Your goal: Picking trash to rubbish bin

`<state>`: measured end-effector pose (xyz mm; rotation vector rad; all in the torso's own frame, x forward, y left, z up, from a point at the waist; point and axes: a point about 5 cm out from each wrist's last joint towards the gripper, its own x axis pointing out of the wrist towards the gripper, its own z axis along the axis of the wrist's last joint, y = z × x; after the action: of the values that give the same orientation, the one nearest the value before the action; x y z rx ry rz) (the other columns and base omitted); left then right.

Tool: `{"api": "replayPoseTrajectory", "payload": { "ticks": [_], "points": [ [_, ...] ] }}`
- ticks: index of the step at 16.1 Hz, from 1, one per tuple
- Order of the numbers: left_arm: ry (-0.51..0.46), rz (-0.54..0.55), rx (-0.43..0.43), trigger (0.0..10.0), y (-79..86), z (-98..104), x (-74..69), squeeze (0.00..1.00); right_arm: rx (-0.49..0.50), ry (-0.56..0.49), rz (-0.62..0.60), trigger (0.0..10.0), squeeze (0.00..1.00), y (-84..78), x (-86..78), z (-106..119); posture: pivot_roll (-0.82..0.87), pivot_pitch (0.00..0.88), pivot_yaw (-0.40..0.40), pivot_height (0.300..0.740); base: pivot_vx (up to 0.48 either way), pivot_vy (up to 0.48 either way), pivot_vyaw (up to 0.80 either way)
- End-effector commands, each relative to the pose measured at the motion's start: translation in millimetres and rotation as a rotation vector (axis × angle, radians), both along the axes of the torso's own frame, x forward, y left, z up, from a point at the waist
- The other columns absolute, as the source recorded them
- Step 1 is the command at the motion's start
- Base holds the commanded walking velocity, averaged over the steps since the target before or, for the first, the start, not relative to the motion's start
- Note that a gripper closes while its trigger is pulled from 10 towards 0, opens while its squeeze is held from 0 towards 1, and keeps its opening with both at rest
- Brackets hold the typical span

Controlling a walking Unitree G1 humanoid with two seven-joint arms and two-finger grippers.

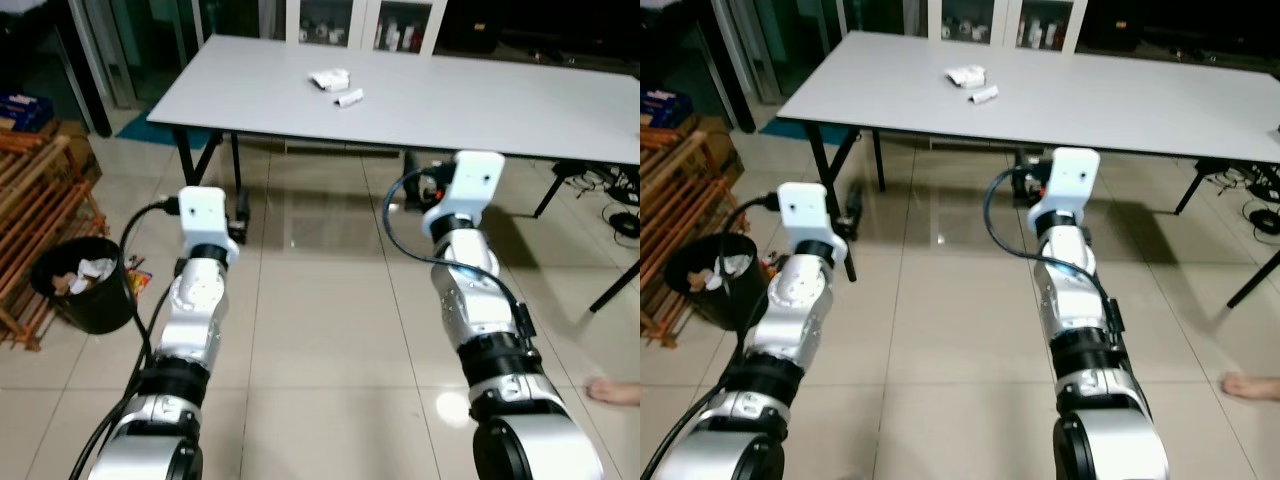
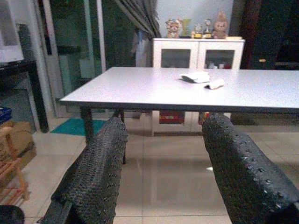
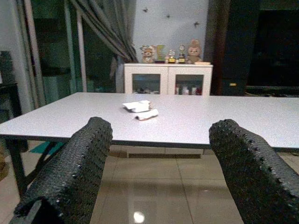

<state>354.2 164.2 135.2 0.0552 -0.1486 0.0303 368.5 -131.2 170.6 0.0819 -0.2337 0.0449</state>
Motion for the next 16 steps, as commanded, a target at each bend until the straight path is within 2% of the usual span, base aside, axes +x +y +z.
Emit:
{"api": "replayPoseTrajectory", "payload": {
  "ticks": [1, 16],
  "points": [
    [-0.011, -0.016, 0.001, 10.0, -1.2, 6.9, 3.4, 0.00, 0.008, -0.009, 0.005, 10.0, 0.00, 0.0, 1.6, 5.0, 0.03, 0.002, -0.064, 0.740, 0.480, 0.000, 0.00],
    [-0.026, -0.056, 0.017, 10.0, -6.4, 13.2, 5.5, 0.00, 0.013, 0.004, 0.026, 10.0, 0.00, 4.4, 0.3, 0.6, 0.03, 0.000, -0.038, 0.740, 0.480, 0.000, 0.00]
  ]
}}
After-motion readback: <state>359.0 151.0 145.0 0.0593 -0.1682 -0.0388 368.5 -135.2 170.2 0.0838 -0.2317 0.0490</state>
